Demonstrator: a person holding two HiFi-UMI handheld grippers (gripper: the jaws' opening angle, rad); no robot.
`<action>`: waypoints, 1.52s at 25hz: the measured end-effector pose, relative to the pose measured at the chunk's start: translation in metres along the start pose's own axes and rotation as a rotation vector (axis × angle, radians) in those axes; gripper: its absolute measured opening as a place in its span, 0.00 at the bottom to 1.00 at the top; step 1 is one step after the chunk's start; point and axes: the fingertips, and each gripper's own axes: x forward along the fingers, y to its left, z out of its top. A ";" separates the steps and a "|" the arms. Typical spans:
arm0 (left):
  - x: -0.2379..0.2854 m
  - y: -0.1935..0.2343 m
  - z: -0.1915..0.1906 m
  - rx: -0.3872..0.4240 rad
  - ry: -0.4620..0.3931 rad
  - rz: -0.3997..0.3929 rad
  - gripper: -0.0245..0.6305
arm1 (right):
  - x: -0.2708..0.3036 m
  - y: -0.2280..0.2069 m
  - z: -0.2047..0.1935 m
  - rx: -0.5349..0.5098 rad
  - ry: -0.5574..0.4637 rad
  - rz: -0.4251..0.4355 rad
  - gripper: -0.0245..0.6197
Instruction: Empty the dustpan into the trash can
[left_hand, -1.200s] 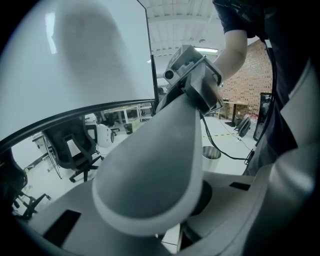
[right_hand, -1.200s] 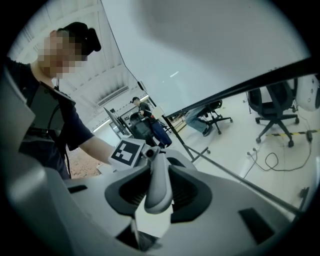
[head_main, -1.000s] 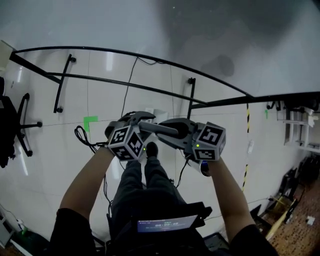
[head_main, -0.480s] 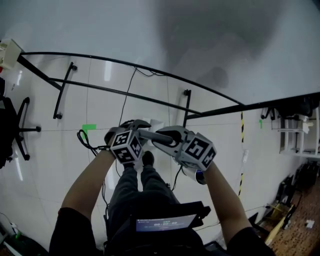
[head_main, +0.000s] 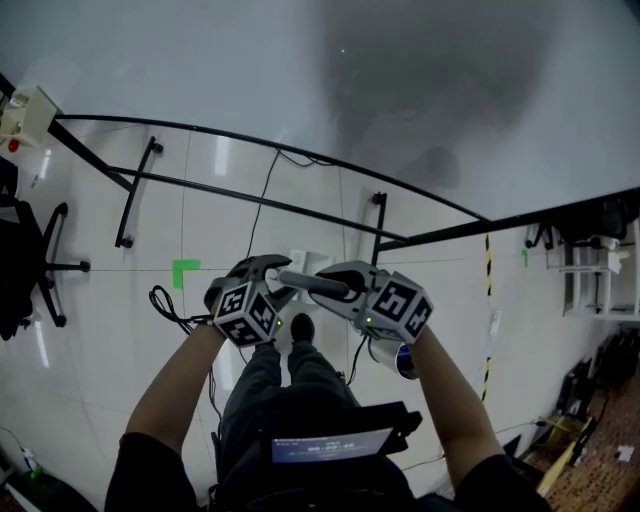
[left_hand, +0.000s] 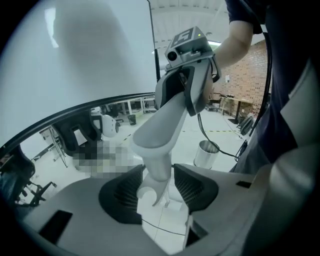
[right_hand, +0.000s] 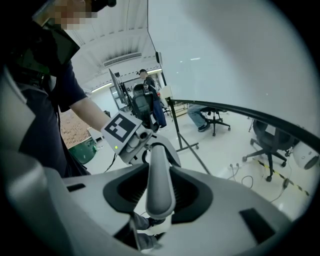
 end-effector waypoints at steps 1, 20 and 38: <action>-0.004 0.001 0.000 -0.019 -0.006 0.011 0.34 | 0.001 0.000 0.000 0.001 0.005 0.003 0.27; -0.080 0.007 0.036 0.008 -0.181 0.127 0.34 | 0.009 -0.010 0.008 -0.042 0.077 -0.052 0.28; -0.089 0.010 0.044 0.004 -0.199 0.151 0.34 | -0.029 0.000 0.028 -0.146 0.059 -0.116 0.45</action>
